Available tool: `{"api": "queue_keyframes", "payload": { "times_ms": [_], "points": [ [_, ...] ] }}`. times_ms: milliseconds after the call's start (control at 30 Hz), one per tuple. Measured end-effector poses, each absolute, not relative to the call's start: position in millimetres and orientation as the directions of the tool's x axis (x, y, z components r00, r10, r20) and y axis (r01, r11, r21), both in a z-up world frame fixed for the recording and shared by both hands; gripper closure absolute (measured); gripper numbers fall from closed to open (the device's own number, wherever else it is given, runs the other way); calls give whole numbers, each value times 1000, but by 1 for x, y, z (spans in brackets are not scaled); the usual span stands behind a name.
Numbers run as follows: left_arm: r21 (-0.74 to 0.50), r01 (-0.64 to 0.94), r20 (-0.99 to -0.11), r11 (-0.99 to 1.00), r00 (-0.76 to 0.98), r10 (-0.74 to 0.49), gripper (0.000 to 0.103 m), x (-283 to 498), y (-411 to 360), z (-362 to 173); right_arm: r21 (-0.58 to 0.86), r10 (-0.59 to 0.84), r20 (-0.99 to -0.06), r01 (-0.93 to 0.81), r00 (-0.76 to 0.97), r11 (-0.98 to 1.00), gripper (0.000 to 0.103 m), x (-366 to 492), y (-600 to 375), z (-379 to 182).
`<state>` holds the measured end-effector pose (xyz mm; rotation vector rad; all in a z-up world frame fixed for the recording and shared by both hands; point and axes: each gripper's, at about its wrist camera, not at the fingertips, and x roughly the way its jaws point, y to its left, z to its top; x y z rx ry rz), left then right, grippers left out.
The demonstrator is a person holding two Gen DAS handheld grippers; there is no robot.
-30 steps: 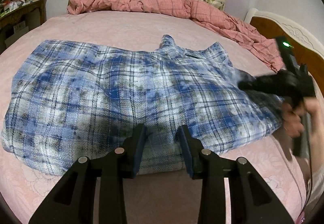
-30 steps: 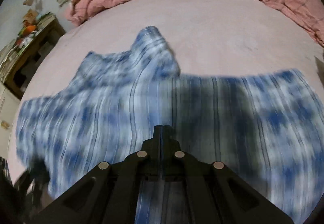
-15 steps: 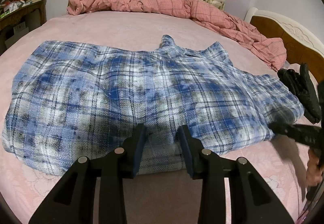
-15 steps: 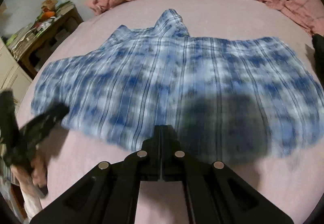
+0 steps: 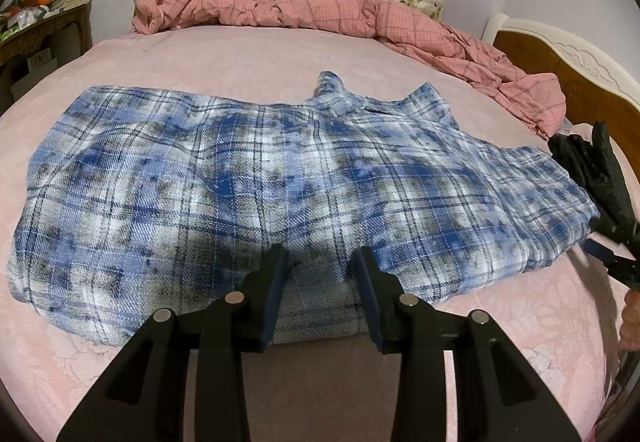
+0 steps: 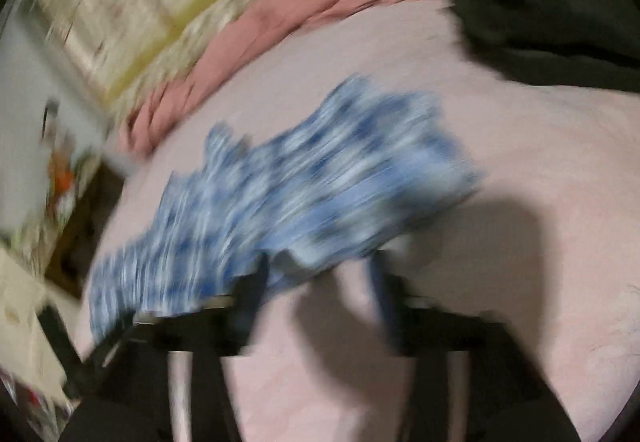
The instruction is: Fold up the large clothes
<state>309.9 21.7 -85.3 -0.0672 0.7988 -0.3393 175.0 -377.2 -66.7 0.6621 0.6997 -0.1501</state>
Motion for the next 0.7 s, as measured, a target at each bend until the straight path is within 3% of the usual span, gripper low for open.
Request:
{"api": "queue_keyframes", "payload": {
  "times_ms": [100, 233, 267, 300, 367, 467, 567, 700],
  "points": [
    [-188, 277, -689, 942, 647, -327, 66, 310, 23, -84, 562, 16, -599, 406, 801, 720, 38, 172, -404, -71],
    [-196, 286, -678, 938, 651, -340, 61, 307, 25, -81, 649, 60, -574, 409, 816, 642, 41, 190, -426, -87],
    [-197, 287, -675, 937, 654, -342, 59, 306, 24, -81, 642, 49, -570, 408, 820, 649, 53, 192, -426, -86],
    [-198, 290, -669, 936, 659, -345, 58, 304, 24, -79, 629, 33, -573, 414, 819, 658, 73, 196, -425, -86],
    [-196, 301, -650, 933, 673, -353, 53, 300, 26, -75, 631, 29, -575, 420, 818, 652, 86, 202, -423, -89],
    [-214, 340, -619, 916, 678, -396, 49, 294, 26, -69, 539, -69, -576, 442, 814, 718, 90, 213, -404, -73],
    [-263, 335, -533, 905, 731, -426, 49, 284, 43, -56, 396, -147, -497, 374, 855, 839, 90, 217, -366, -37],
    [-293, 241, -389, 925, 854, -346, 47, 267, 79, -36, 335, -28, -417, 182, 908, 924, 90, 234, -303, -1]
  ]
}}
